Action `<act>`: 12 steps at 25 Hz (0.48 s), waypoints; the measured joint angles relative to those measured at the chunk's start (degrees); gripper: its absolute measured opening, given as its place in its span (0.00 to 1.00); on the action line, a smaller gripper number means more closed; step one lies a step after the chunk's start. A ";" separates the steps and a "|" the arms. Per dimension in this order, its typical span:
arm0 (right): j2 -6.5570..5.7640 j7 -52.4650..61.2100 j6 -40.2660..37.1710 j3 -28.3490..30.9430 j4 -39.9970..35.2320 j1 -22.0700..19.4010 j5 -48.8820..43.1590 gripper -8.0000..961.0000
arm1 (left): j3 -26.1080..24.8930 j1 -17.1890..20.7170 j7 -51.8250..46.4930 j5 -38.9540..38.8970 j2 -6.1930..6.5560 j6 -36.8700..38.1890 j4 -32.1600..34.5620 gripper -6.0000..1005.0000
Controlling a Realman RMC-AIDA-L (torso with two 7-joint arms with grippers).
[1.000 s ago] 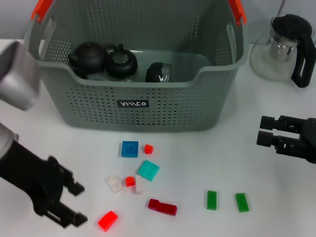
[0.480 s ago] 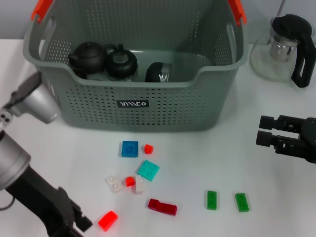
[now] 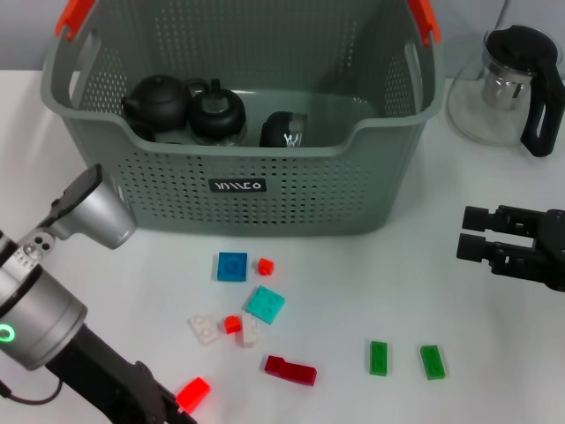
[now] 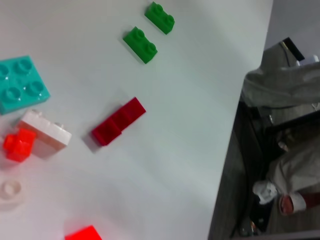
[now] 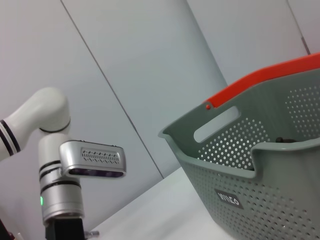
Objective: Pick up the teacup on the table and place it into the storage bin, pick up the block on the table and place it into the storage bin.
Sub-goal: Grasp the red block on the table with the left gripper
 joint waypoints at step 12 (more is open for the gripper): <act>-0.13 0.00 0.00 -0.09 0.00 -0.13 0.01 0.70 | -2.89 2.39 7.59 -1.35 -0.96 -3.84 -2.68 0.70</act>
